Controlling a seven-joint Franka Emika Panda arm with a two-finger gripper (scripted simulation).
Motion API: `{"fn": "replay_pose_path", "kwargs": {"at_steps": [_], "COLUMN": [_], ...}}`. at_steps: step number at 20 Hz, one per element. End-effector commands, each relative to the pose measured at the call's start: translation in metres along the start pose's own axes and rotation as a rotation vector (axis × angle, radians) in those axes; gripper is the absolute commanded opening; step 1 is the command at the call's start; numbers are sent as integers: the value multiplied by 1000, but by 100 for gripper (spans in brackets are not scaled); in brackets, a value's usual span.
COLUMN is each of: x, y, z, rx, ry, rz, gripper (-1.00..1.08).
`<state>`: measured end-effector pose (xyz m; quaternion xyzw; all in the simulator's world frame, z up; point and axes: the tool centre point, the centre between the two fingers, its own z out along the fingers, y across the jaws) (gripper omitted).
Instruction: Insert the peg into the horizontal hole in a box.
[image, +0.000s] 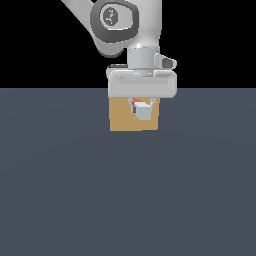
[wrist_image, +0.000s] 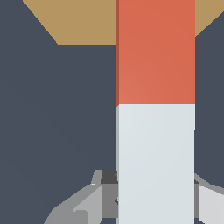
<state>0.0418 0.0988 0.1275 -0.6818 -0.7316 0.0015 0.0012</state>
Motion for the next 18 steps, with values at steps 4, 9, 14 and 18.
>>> {"fn": "replay_pose_path", "kwargs": {"at_steps": [4,9,14,18], "x": [35,80,107,112], "y": [0,-1,0,1], "z": [-2,-3,-3,-3], "rx": [-4,-5,-6,-6], "ry": [1,1,1,1], "rz": [-2,-2,-2,-2], "gripper": [-100,-100,-100,-100]}}
